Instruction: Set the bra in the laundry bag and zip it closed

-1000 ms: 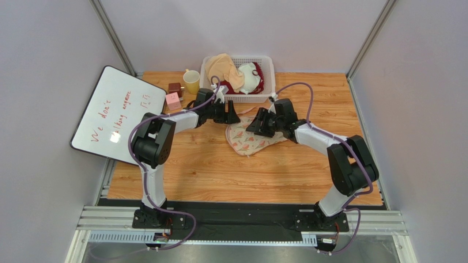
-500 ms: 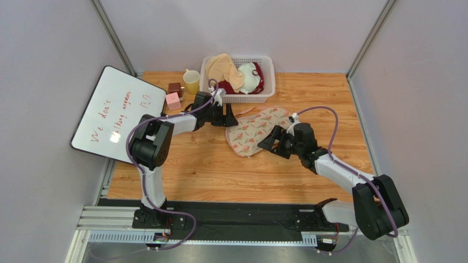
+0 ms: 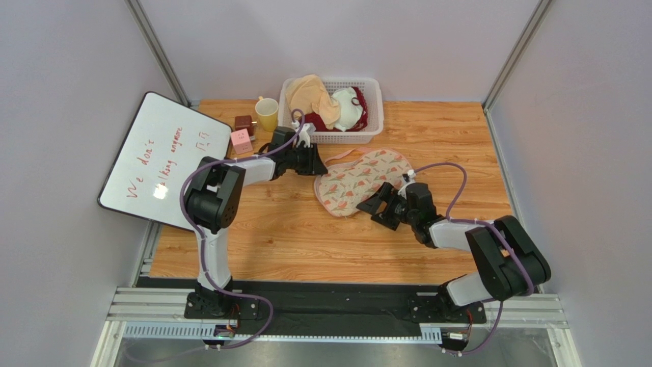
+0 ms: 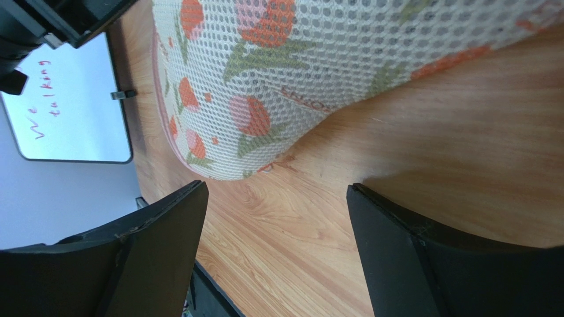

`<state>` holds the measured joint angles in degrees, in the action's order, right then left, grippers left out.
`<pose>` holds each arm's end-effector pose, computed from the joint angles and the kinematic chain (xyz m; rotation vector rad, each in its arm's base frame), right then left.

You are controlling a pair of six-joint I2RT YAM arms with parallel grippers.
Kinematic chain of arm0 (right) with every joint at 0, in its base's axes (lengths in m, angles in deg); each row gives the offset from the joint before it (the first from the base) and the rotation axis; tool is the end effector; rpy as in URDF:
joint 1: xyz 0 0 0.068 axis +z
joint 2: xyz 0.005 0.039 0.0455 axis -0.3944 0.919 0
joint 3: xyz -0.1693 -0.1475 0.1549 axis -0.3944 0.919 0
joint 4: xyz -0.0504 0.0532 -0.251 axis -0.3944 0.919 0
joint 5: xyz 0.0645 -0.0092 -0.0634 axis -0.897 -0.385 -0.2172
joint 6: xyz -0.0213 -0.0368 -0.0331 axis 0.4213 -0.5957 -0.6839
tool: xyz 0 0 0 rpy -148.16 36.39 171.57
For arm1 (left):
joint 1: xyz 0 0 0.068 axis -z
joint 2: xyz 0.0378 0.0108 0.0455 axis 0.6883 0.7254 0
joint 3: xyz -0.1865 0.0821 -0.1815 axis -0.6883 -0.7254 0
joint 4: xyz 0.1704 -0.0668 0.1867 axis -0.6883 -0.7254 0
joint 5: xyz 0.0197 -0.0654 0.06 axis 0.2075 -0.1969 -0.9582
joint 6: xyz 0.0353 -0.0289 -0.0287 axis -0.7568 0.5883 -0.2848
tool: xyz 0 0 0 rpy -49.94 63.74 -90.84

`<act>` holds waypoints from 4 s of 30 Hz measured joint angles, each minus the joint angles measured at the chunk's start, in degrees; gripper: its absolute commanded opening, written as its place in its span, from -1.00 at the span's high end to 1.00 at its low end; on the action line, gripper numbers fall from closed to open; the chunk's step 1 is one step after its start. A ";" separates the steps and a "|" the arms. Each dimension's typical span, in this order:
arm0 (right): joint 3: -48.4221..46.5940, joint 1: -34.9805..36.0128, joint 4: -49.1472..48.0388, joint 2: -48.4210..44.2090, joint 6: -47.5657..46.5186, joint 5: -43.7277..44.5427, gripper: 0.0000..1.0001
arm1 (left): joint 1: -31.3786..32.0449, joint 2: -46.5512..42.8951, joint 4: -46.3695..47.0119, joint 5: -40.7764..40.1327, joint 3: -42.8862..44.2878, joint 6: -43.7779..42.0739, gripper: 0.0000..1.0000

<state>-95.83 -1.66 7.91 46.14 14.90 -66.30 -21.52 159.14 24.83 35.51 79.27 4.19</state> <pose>0.2239 0.1020 0.1308 0.4060 2.3417 1.0742 0.3923 -0.1776 0.1522 0.2743 2.3137 -1.0030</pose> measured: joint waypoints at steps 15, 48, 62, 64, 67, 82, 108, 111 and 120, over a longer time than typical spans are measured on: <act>-2.43 4.72 -13.49 10.40 7.80 3.72 -0.63 | -0.74 5.03 -7.78 -5.25 7.08 1.07 1.00; -8.44 9.51 -22.95 19.87 19.37 11.78 -0.62 | -0.74 5.35 -8.13 -4.48 7.56 1.05 1.00; -14.60 9.53 -25.33 27.23 22.27 13.38 -0.11 | -1.01 5.33 -7.17 -3.48 6.80 1.07 1.00; -14.60 9.53 -26.21 28.02 22.82 13.42 0.02 | -1.03 5.33 -7.17 -3.45 6.80 1.07 1.00; -14.60 9.53 -27.52 28.68 23.47 13.62 0.31 | -1.05 5.31 -6.78 -3.41 6.62 1.03 0.73; -14.71 10.47 -19.10 26.14 27.21 16.59 0.84 | -1.49 -23.98 0.35 -10.54 -18.21 1.66 -0.76; -25.27 16.76 22.14 13.03 33.88 26.58 0.73 | 35.08 -46.51 10.23 -49.77 -41.40 -4.70 -0.01; -25.57 17.14 23.32 13.03 34.21 26.75 0.73 | 35.17 -46.07 15.04 -49.42 -44.09 -6.47 -0.01; -27.61 17.75 28.63 13.20 34.12 27.32 0.77 | 34.53 -39.85 26.32 -45.09 -47.28 -10.58 0.30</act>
<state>-123.43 16.08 36.54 59.35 49.02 -38.98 13.02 119.30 51.15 -9.58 32.00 -6.39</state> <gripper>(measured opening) 0.249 0.341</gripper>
